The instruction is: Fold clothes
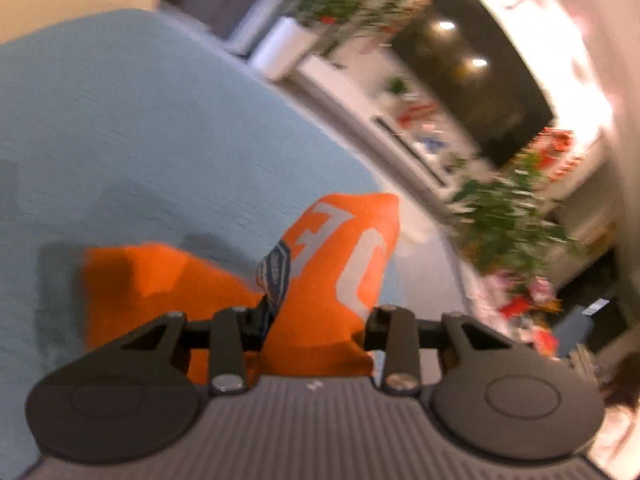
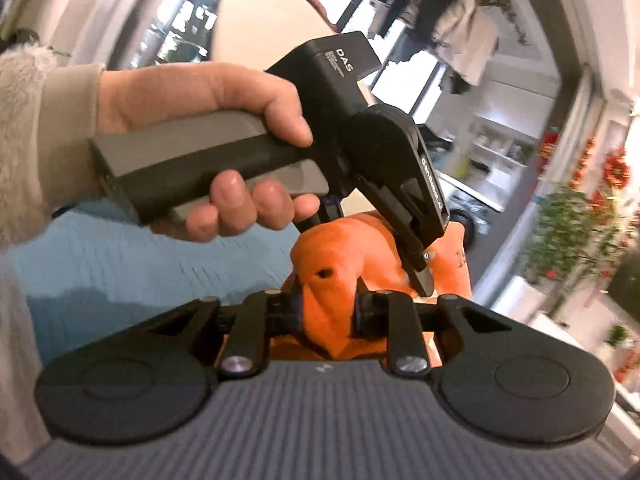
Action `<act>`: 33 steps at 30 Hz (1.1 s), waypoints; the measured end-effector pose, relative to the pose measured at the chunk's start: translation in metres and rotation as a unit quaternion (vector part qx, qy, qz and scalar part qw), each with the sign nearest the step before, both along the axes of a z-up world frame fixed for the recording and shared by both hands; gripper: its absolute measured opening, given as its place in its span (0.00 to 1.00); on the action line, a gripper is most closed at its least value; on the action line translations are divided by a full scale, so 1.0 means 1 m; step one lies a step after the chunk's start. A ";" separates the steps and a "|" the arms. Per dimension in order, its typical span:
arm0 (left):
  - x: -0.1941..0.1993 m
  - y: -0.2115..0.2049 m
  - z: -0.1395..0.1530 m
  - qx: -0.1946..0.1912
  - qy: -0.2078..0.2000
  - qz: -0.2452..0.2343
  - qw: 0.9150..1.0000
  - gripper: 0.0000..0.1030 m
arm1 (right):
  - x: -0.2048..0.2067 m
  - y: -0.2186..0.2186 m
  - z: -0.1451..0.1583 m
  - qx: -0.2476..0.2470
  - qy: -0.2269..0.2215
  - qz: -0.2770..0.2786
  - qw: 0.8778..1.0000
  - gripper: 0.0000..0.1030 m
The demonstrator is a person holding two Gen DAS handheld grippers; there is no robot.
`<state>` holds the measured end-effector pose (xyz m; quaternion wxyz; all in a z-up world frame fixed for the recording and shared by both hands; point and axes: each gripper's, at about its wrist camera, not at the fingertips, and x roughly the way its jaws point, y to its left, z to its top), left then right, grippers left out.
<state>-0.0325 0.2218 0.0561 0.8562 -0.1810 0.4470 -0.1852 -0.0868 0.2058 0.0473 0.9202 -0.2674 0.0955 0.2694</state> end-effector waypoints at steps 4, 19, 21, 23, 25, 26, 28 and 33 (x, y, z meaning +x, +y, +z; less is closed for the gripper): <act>0.011 0.031 -0.021 0.091 0.039 0.074 0.992 0.45 | 0.028 0.033 -0.045 -0.008 0.086 0.030 0.996 0.25; -0.005 -0.055 -0.012 0.233 -0.006 -0.012 0.972 0.81 | -0.003 0.053 -0.027 0.017 0.105 0.083 0.991 0.52; 0.003 -0.055 -0.018 0.247 0.008 0.001 0.969 0.89 | -0.016 0.038 -0.009 0.038 0.094 0.100 0.990 0.54; 0.007 -0.057 -0.014 0.259 0.006 0.014 0.966 0.89 | -0.023 0.019 0.007 0.042 0.057 0.075 0.995 0.63; 0.011 -0.059 -0.013 0.270 0.006 0.023 0.963 0.89 | -0.012 0.005 0.008 0.042 0.050 0.036 0.997 0.68; 0.013 -0.061 -0.014 0.275 0.007 0.026 0.961 0.91 | -0.005 -0.001 0.008 0.042 0.052 0.018 0.998 0.68; 0.013 -0.063 -0.017 0.283 0.009 0.029 0.959 0.96 | 0.015 -0.009 -0.007 0.028 0.141 0.018 0.989 0.69; 0.013 -0.057 -0.025 0.295 0.010 0.020 0.955 1.00 | -0.009 -0.004 -0.030 -0.004 0.251 0.123 0.960 0.70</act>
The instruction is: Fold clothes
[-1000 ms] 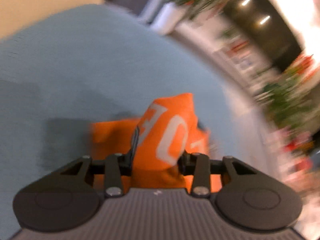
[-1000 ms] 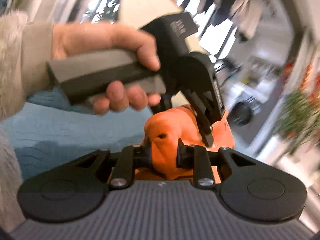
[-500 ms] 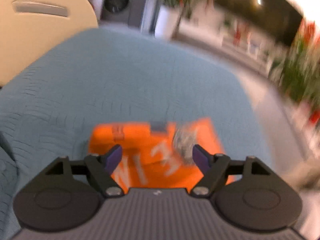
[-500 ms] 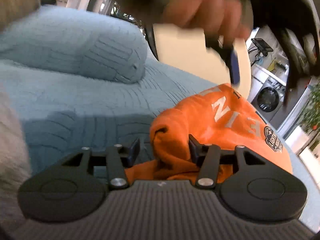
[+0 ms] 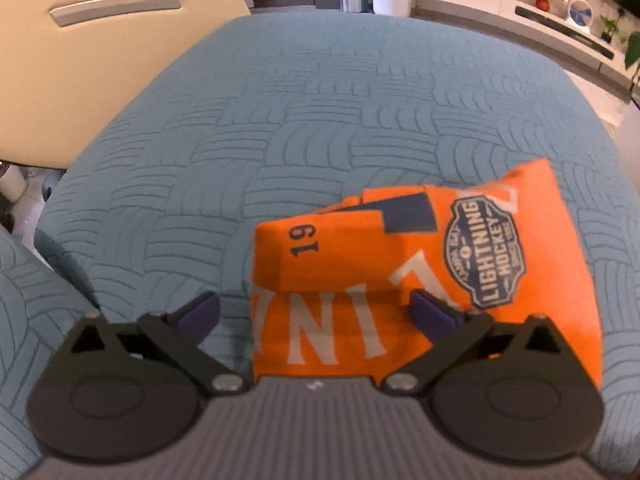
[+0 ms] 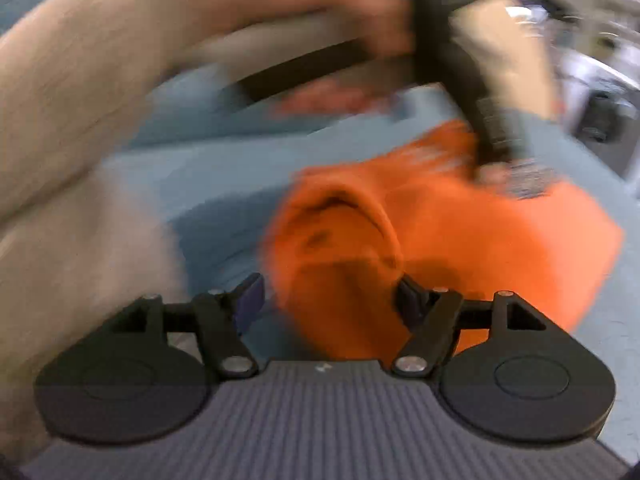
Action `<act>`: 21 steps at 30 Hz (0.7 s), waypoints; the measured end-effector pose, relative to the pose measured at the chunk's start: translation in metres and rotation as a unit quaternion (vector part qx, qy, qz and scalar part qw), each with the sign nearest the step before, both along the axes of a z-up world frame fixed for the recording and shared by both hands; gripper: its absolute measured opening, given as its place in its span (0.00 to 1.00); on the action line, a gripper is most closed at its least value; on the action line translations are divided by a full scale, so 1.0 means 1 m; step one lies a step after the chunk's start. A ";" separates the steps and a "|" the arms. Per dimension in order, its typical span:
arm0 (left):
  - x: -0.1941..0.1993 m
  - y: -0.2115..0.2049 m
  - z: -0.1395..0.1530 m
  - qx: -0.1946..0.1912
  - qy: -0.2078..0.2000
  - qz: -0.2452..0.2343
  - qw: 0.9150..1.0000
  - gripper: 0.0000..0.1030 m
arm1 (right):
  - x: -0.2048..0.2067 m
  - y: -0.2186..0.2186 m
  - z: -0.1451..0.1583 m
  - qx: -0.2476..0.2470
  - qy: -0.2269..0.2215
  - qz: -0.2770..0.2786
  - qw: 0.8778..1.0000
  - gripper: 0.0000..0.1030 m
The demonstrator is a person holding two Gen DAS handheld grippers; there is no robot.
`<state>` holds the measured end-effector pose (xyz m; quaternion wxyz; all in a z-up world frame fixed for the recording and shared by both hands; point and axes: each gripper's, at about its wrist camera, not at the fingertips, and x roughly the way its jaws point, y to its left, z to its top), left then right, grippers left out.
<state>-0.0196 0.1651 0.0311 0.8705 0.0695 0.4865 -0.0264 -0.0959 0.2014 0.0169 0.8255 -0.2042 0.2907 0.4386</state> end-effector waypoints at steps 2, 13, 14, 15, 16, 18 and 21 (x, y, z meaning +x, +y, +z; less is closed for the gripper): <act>-0.001 0.001 0.001 0.008 -0.001 -0.001 1.000 1.00 | 0.003 -0.018 0.012 0.052 0.015 -0.015 0.998 0.67; -0.014 -0.010 -0.001 0.035 -0.016 -0.012 0.999 1.00 | 0.161 -0.176 -0.034 0.367 0.174 -0.284 0.868 1.00; -0.012 -0.009 -0.002 0.031 -0.016 -0.011 0.999 1.00 | 0.172 -0.178 -0.049 0.390 0.210 -0.276 0.853 1.00; -0.012 -0.009 -0.002 0.028 -0.015 -0.010 0.999 1.00 | 0.178 -0.177 -0.059 0.401 0.225 -0.270 0.846 1.00; -0.012 -0.008 -0.003 0.025 -0.014 -0.010 1.000 1.00 | 0.181 -0.171 -0.064 0.399 0.227 -0.262 0.849 1.00; -0.010 -0.007 -0.005 0.025 -0.013 -0.010 1.000 1.00 | 0.182 -0.147 -0.062 0.367 0.204 -0.241 0.875 1.00; -0.008 -0.007 -0.008 0.028 -0.016 -0.009 0.999 1.00 | 0.186 -0.135 -0.053 0.328 0.209 -0.223 0.894 0.97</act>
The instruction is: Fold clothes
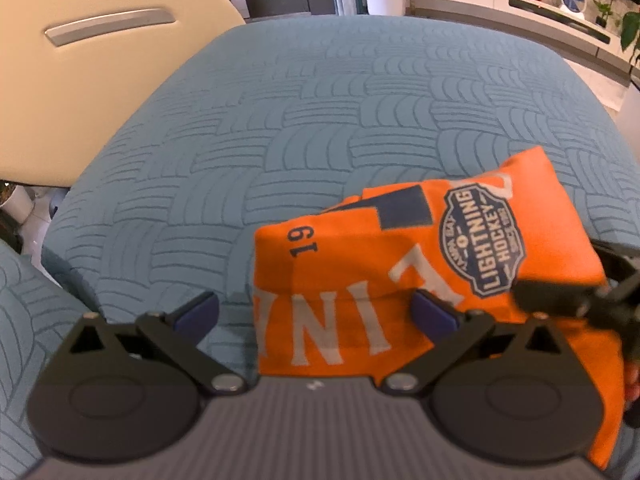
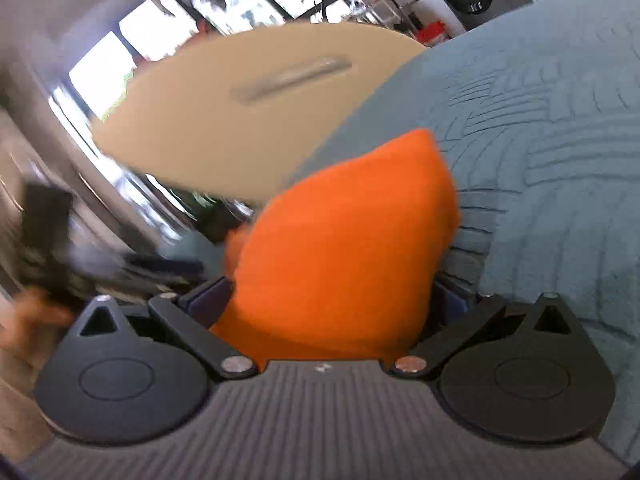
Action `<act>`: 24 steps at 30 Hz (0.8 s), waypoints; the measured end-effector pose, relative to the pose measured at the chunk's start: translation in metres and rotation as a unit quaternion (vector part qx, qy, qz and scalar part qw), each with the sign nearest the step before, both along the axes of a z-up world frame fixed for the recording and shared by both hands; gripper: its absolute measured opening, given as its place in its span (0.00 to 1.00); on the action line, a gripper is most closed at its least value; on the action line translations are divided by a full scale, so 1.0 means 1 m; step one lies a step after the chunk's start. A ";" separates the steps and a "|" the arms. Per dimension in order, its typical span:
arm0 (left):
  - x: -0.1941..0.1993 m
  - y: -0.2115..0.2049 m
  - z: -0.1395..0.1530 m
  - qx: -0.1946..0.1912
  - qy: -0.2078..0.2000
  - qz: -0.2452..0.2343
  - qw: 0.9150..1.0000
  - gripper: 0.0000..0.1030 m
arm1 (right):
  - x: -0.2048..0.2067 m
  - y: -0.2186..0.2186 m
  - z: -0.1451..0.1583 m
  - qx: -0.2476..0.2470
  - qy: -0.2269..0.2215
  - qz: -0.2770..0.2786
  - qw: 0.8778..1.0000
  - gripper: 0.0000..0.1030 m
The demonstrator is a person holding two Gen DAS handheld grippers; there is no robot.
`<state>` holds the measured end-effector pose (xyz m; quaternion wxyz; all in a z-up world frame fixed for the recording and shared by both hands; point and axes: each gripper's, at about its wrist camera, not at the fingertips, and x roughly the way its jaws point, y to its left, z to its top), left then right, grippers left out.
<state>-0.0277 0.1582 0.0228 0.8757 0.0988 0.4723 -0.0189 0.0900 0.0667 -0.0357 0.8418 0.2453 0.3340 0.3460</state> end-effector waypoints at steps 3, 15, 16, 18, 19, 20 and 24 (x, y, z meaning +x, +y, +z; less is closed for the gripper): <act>-0.001 -0.002 -0.002 -0.014 -0.005 -0.017 1.000 0.99 | -0.010 -0.004 0.014 -0.004 0.000 0.019 1.000 0.45; -0.018 -0.128 -0.002 -0.088 -0.052 -0.127 0.987 1.00 | -0.105 -0.098 0.086 -0.100 -0.095 -0.142 0.980 0.39; -0.018 -0.143 -0.010 -0.065 -0.047 -0.136 0.987 1.00 | -0.095 -0.116 0.075 -0.127 -0.055 -0.150 0.979 0.47; -0.015 -0.152 -0.019 -0.066 -0.042 -0.146 0.986 1.00 | -0.085 -0.140 0.049 -0.161 0.009 -0.157 0.974 0.59; -0.013 -0.150 -0.020 -0.076 -0.035 -0.140 0.987 1.00 | -0.092 -0.143 0.051 -0.169 0.004 -0.163 0.972 0.59; -0.011 -0.144 -0.019 -0.085 -0.026 -0.132 0.987 1.00 | -0.099 -0.146 0.053 -0.178 -0.002 -0.169 0.969 0.59; -0.010 -0.111 -0.014 -0.090 0.003 -0.103 0.991 1.00 | -0.170 -0.104 0.089 -0.267 -0.157 -0.212 0.927 0.72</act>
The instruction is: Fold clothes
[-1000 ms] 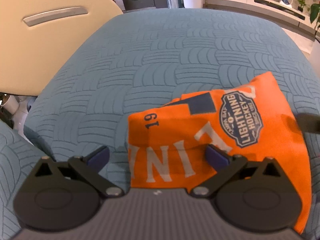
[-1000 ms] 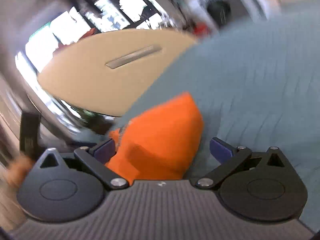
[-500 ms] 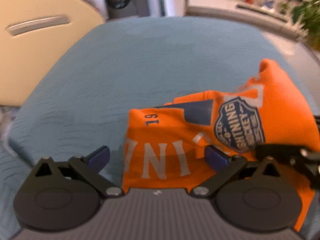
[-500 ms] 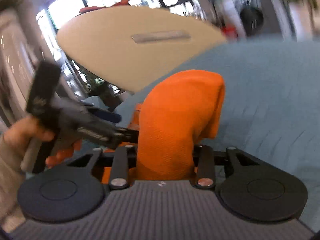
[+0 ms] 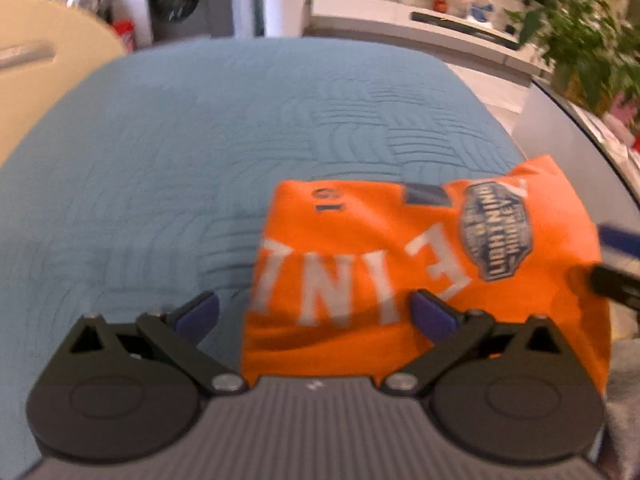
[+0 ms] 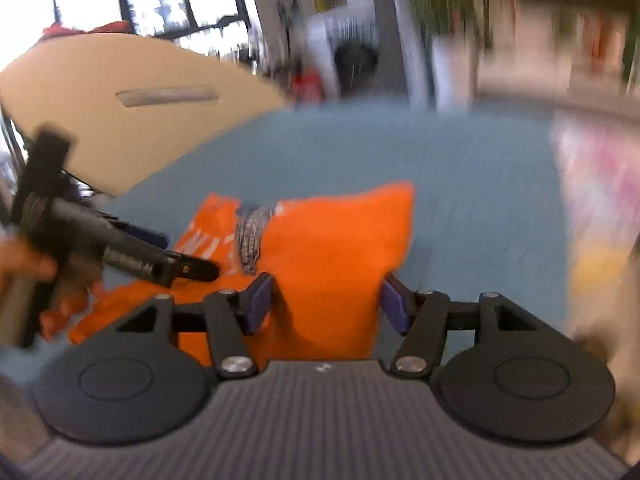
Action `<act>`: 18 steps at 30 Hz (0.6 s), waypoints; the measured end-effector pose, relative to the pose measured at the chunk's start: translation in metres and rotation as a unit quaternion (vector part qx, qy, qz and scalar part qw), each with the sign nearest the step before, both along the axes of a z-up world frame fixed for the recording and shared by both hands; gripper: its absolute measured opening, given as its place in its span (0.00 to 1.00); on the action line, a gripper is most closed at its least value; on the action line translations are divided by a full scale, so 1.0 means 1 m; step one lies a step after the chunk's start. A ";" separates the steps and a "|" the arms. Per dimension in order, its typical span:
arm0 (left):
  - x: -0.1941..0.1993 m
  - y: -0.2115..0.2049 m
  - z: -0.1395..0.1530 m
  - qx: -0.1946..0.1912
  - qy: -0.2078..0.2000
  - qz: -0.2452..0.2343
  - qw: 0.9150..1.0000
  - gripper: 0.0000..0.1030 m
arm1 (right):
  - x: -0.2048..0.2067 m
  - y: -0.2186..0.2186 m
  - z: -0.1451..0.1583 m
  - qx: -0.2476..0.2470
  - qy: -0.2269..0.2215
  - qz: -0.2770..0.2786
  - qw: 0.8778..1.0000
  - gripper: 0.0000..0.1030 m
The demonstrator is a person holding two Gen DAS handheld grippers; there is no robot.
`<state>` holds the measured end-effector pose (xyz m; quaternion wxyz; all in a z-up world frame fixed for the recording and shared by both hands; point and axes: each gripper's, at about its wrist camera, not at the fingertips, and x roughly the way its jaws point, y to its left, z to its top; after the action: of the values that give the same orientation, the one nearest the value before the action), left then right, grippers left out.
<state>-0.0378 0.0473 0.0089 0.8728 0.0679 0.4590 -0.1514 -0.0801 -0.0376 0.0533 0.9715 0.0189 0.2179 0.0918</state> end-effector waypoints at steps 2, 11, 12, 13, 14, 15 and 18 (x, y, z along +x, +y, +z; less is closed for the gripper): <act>0.002 0.012 -0.001 0.030 -0.008 0.010 0.999 1.00 | -0.025 0.017 0.009 -0.027 -0.051 0.031 0.998 0.73; -0.002 0.018 -0.011 0.089 -0.028 0.011 0.996 1.00 | -0.040 0.123 -0.025 -0.143 0.058 0.245 0.957 0.72; -0.004 0.017 -0.008 0.090 -0.029 0.009 0.996 1.00 | -0.038 0.114 -0.010 -0.130 0.052 0.240 0.961 0.73; -0.008 0.016 -0.005 0.087 -0.031 0.001 0.996 1.00 | -0.035 0.104 0.005 -0.117 0.046 0.235 0.964 0.73; -0.012 0.016 -0.003 0.085 -0.035 -0.008 0.996 0.99 | -0.024 0.099 0.015 -0.105 0.040 0.227 0.968 0.73; -0.019 0.007 0.003 0.082 -0.050 -0.036 0.995 0.99 | -0.004 0.086 0.030 -0.087 0.026 0.206 0.974 0.73; -0.046 -0.008 0.008 0.100 -0.126 -0.137 0.977 0.99 | 0.033 0.037 0.054 -0.113 0.018 0.207 0.972 0.73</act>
<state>-0.0842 0.0391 0.0168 0.8835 0.2359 0.3443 -0.2126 -0.0469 -0.0001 0.1070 0.9229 -0.1347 0.2438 0.2657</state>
